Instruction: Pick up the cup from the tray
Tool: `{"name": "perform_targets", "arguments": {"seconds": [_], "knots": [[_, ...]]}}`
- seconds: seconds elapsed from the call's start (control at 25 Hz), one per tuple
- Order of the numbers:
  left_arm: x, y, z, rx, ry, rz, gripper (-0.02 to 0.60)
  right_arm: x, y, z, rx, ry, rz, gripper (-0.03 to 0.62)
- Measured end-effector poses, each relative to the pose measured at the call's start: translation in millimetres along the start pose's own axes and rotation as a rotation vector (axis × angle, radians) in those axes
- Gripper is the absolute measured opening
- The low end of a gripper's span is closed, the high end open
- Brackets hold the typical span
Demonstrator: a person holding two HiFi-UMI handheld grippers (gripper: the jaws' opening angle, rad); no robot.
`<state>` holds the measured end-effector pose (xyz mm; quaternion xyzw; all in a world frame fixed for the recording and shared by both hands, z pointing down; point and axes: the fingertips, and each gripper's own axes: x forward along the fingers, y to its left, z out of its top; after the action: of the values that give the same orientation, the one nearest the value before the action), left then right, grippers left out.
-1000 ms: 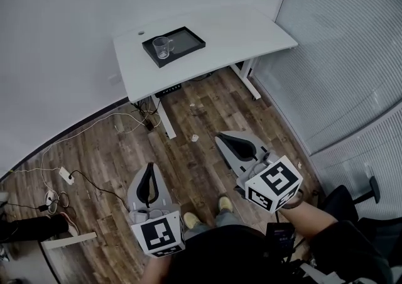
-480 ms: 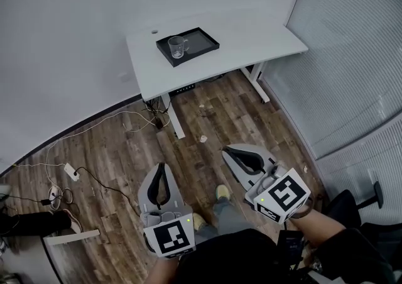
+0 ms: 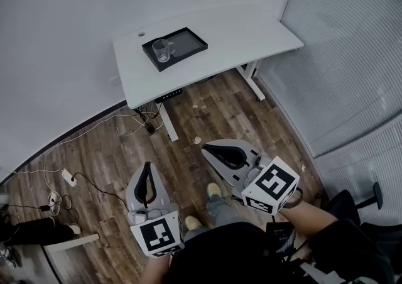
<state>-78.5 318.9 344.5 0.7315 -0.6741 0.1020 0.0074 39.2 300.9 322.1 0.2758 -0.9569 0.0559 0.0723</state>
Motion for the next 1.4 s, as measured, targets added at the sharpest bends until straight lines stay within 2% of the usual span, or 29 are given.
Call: {"name": "perform_targets", "arguments": {"seconds": [0.08,0.28,0.44,0.72,0.88,1.0,1.4], "knots": [[15.4,-7.8,2.0,0.008,0.01,-0.005,0.002,2.0,-13.1,3.3,0.017,-0.015,0.045,0.005],[54.1,-22.7,9.2,0.013,0.022,-0.01,0.002,12.8,-45.7,-5.6,-0.066,0.042,0.087,0.005],[84.2,-29.1,12.9,-0.002,0.037,-0.011,0.002,20.9,-76.0,-6.3,-0.039,0.043,0.096,0.005],[120.1,-38.7,19.5,0.012,0.049,0.006,0.002,29.6,-119.8,-6.2,-0.034,0.044,0.072,0.005],[132.9,-43.9,19.9,0.008,0.06,0.019,0.002,28.6,-137.1,-4.6,-0.028,0.029,0.093,0.005],[136.3,-40.0,19.3,-0.015,0.066,0.032,0.002,34.6,-147.6,-5.6,-0.029,0.036,0.082,0.005],[159.0,-19.6,21.9,0.014,0.064,0.026,0.002,63.6,-169.6,2.2,0.004,0.012,0.064,0.005]]}}
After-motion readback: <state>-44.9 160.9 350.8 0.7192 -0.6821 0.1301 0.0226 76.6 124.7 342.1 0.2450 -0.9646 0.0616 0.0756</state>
